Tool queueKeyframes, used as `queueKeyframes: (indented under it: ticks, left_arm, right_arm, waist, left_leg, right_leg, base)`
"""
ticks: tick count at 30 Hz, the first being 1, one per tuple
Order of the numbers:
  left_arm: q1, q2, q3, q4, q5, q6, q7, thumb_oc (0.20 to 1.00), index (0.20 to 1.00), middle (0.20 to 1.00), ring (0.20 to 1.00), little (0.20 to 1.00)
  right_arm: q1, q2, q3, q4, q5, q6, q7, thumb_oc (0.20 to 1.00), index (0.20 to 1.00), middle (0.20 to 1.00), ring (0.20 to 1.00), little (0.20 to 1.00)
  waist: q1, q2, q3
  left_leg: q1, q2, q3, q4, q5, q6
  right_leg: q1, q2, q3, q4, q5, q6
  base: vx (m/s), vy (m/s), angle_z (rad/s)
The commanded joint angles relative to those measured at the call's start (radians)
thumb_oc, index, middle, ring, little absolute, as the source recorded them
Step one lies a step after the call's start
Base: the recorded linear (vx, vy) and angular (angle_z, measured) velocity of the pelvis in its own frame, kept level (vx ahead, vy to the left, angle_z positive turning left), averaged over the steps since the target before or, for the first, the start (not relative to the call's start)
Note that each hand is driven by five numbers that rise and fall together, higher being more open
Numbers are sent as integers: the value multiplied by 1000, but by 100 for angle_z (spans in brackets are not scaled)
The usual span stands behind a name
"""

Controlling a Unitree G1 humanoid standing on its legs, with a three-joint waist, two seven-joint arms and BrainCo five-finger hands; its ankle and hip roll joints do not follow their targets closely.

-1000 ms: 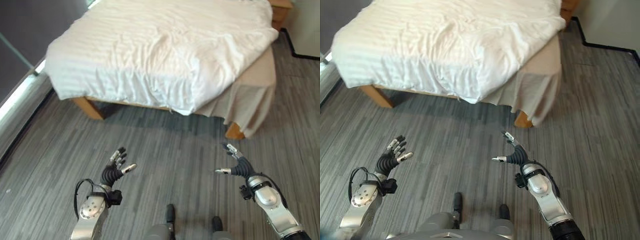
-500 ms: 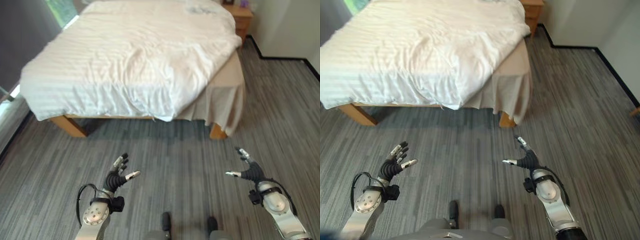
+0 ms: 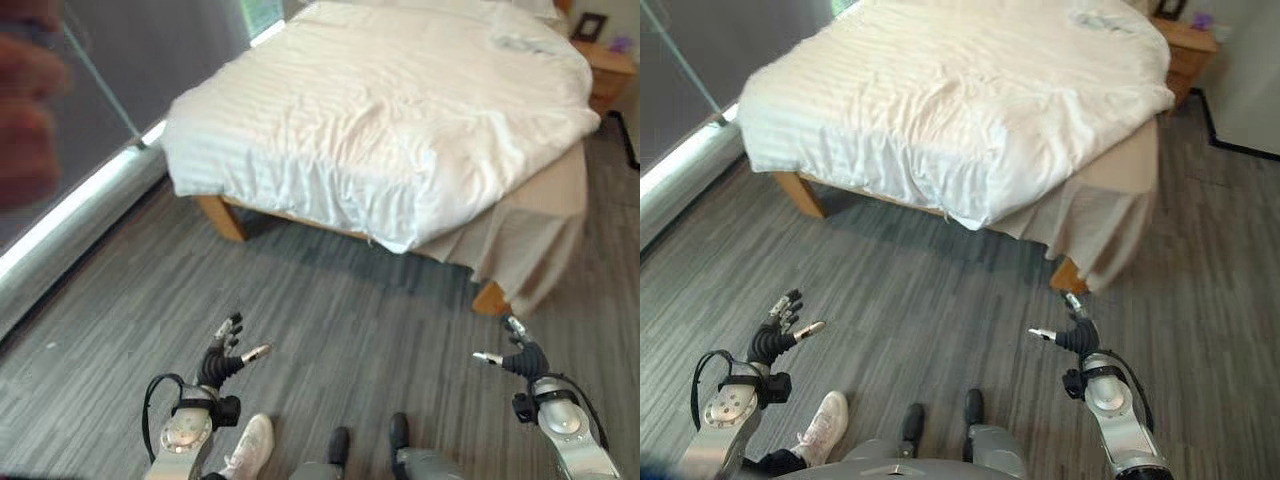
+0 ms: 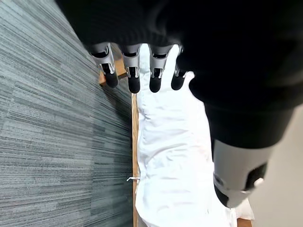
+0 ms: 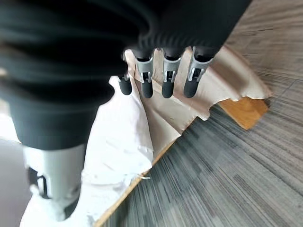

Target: Making the bed.

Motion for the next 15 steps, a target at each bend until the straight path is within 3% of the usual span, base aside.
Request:
queueKeyframes:
  ticks: [1, 3, 4, 5, 6, 9, 10, 11, 12, 13, 15]
  left_arm:
    - [-75, 7, 25, -51, -28, -33, -18, 1000, 1000, 1000, 1000, 1000]
    - [-90, 8, 1, -69, -36, -32, -25, 1000, 1000, 1000, 1000, 1000]
    - [-89, 7, -6, -79, -37, -33, -29, 1000, 1000, 1000, 1000, 1000]
    - [-92, 9, -12, -87, -30, -32, -26, 1000, 1000, 1000, 1000, 1000]
    - [-93, 9, -12, -87, -29, -32, -25, 1000, 1000, 1000, 1000, 1000]
    - [-95, 13, -9, -98, -37, -29, -38, 1000, 1000, 1000, 1000, 1000]
    - [-95, 13, -9, -98, -37, -29, -38, 1000, 1000, 1000, 1000, 1000]
    - [-71, 13, 9, -107, -42, -34, -37, 1000, 1000, 1000, 1000, 1000]
    - [-71, 13, 10, -108, -42, -34, -37, 1000, 1000, 1000, 1000, 1000]
    - [-51, 1, 18, -106, -52, -37, -31, 1000, 1000, 1000, 1000, 1000]
    - [-46, -10, 25, -96, -69, -42, -23, 1000, 1000, 1000, 1000, 1000]
  right_arm:
    - [-34, -48, -46, -92, -13, -34, -14, 1000, 1000, 1000, 1000, 1000]
    - [-31, -55, -62, -111, -5, -37, -31, 1000, 1000, 1000, 1000, 1000]
    - [-27, -63, -72, -114, 5, -36, -40, 1000, 1000, 1000, 1000, 1000]
    - [-38, -80, -76, -99, 17, -35, -52, 1000, 1000, 1000, 1000, 1000]
    - [-40, -81, -75, -97, 17, -35, -53, 1000, 1000, 1000, 1000, 1000]
    - [-49, -108, -97, -85, 23, -32, -55, 1000, 1000, 1000, 1000, 1000]
    - [-50, -108, -97, -86, 23, -32, -55, 1000, 1000, 1000, 1000, 1000]
    - [-63, -138, -99, -91, 13, -34, -51, 1000, 1000, 1000, 1000, 1000]
    - [-63, -139, -99, -91, 13, -34, -51, 1000, 1000, 1000, 1000, 1000]
    - [-80, -154, -85, -78, 7, -36, -48, 1000, 1000, 1000, 1000, 1000]
    - [-100, -163, -78, -73, 4, -36, -51, 1000, 1000, 1000, 1000, 1000]
  waist:
    - [-31, 0, 15]
    - [-30, -10, 44]
    - [-28, -23, 56]
    - [-15, -33, 65]
    - [-14, -31, 64]
    - [-7, -32, 64]
    - [-6, -35, 64]
    - [14, -21, 66]
    - [14, -23, 66]
    - [35, -6, 65]
    - [54, -3, 75]
  left_leg:
    - [21, -36, 66, 224, -33, -91]
    - [-132, -1, 106, 479, 57, -135]
    - [-184, 0, 119, 569, 94, -135]
    - [-275, -2, 126, 642, 75, -108]
    - [-280, 0, 126, 648, 72, -107]
    - [-272, 46, 147, 453, 3, -72]
    - [-269, 42, 149, 443, 12, -71]
    - [-248, 31, 107, 232, 39, -61]
    - [-244, 28, 109, 216, 52, -60]
    - [-241, 37, 49, 58, 153, -81]
    - [-251, 38, -6, -25, 198, -99]
  right_leg:
    - [-10, -2, 1, -59, 71, 26]
    - [23, -18, 0, -65, 51, 0]
    - [40, -23, 10, -65, 39, -12]
    - [59, -24, 27, -65, 23, -23]
    - [57, -22, 27, -65, 22, -23]
    - [73, -27, 29, -65, -1, -13]
    - [71, -31, 30, -65, 1, -12]
    - [82, -12, 53, -65, -14, 0]
    - [79, -14, 53, -65, -11, 0]
    - [94, 7, 82, -65, -25, 1]
    - [120, 16, 110, -65, -39, -2]
  base:
    - [166, -115, -11]
    - [57, -130, 2]
    - [90, -197, 45]
    - [77, -140, 42]
    - [86, -99, 13]
    - [130, -4, -27]
    - [254, 93, -14]
    - [162, 74, -14]
    - [304, 144, -64]
    - [192, 91, -71]
    - [219, 72, -82]
